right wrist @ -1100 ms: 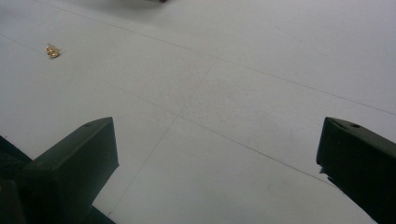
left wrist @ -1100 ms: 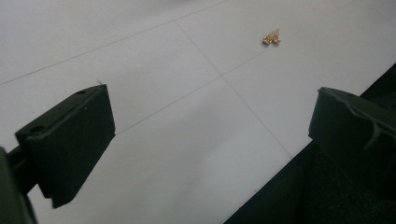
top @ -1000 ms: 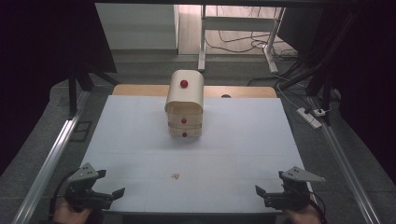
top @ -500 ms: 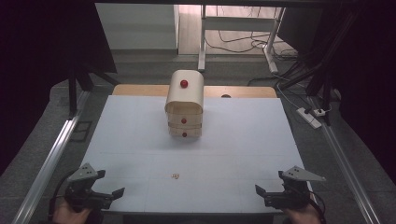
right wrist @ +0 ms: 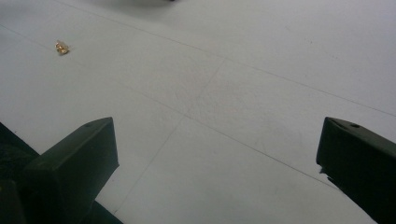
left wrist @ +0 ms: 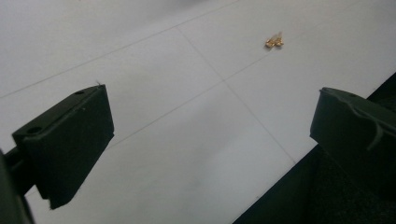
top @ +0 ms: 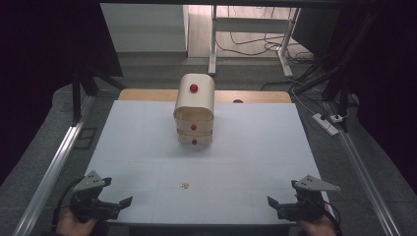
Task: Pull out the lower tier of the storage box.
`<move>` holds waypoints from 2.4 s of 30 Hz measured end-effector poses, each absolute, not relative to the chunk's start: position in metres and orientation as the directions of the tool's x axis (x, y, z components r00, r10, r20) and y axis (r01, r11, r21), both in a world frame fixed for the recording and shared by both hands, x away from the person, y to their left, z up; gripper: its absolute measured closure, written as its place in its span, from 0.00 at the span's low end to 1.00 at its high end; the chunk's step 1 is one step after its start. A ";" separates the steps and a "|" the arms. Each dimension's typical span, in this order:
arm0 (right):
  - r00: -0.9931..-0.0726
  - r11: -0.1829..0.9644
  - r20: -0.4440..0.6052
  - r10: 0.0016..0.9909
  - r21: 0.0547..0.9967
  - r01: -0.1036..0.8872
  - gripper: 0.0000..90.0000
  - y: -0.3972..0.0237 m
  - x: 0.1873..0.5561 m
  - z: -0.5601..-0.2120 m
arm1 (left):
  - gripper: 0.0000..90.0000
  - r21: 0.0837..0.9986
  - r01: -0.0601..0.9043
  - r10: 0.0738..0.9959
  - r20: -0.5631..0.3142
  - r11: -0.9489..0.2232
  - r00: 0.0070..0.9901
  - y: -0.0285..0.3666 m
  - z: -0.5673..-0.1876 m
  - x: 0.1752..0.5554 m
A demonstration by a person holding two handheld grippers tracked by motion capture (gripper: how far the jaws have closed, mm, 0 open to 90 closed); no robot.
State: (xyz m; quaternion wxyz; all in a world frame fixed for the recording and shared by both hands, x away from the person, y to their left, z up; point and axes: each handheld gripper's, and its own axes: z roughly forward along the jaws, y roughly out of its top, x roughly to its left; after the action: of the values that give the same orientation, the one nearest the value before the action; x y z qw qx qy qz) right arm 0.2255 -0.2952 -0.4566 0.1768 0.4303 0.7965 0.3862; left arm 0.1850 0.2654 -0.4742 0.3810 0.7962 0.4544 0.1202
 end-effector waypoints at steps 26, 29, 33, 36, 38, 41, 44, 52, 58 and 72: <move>-0.575 0.348 0.045 0.817 0.757 0.553 0.00 -0.293 0.226 -0.457 | 0.00 0.739 0.584 0.747 -0.170 -0.334 0.643 0.244 -0.470 0.202; -0.577 0.353 0.041 0.816 0.754 0.554 0.00 -0.293 0.227 -0.457 | 0.00 0.745 0.572 0.741 -0.159 -0.343 0.652 0.242 -0.470 0.204; -0.579 0.355 0.041 0.814 0.754 0.553 0.00 -0.292 0.227 -0.458 | 0.00 0.751 0.562 0.731 -0.158 -0.348 0.664 0.237 -0.470 0.208; -0.580 0.356 0.041 0.813 0.754 0.552 0.00 -0.292 0.227 -0.458 | 0.00 0.754 0.555 0.725 -0.156 -0.351 0.670 0.234 -0.471 0.210; -0.581 0.356 0.042 0.812 0.754 0.552 0.00 -0.293 0.227 -0.458 | 0.00 0.754 0.553 0.721 -0.156 -0.354 0.675 0.232 -0.472 0.212; -0.582 0.357 0.042 0.812 0.753 0.553 0.00 -0.292 0.227 -0.458 | 0.00 0.751 0.552 0.722 -0.149 -0.362 0.676 0.226 -0.472 0.216; -0.584 0.358 0.042 0.811 0.753 0.552 0.00 -0.292 0.227 -0.458 | 0.00 0.753 0.555 0.721 -0.157 -0.355 0.675 0.224 -0.472 0.218; -0.586 0.360 0.044 0.809 0.752 0.552 0.00 -0.292 0.227 -0.458 | 0.00 0.757 0.556 0.719 -0.169 -0.343 0.674 0.213 -0.474 0.228; -0.590 0.363 0.044 0.806 0.752 0.551 0.00 -0.292 0.227 -0.458 | 0.00 0.755 0.557 0.709 -0.178 -0.346 0.682 0.207 -0.475 0.233; -0.592 0.365 0.045 0.805 0.750 0.552 0.00 -0.292 0.227 -0.458 | 0.00 0.753 0.521 0.672 -0.143 -0.403 0.726 0.188 -0.478 0.251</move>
State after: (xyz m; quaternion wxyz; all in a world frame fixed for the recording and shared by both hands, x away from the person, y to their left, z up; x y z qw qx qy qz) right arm 0.2274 -0.2917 -0.4580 0.1675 0.4195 0.8089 0.3765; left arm 0.2507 0.1878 -0.4784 0.4126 0.8325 0.3583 0.0918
